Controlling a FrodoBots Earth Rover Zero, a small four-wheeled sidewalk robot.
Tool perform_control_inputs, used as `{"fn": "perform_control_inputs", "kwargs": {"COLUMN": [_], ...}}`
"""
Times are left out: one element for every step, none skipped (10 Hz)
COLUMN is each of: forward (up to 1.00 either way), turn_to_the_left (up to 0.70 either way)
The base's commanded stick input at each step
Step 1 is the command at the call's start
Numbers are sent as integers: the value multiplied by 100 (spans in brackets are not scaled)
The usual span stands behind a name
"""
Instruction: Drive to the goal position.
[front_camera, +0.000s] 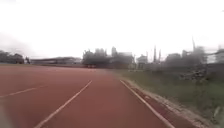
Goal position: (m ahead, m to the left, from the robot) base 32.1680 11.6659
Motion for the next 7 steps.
{"fn": "perform_control_inputs", "kwargs": {"forward": [70, 70, 70, 70, 70, 70, 70], "turn_to_the_left": [0, 0, 0, 0, 0, 0, 0]}}
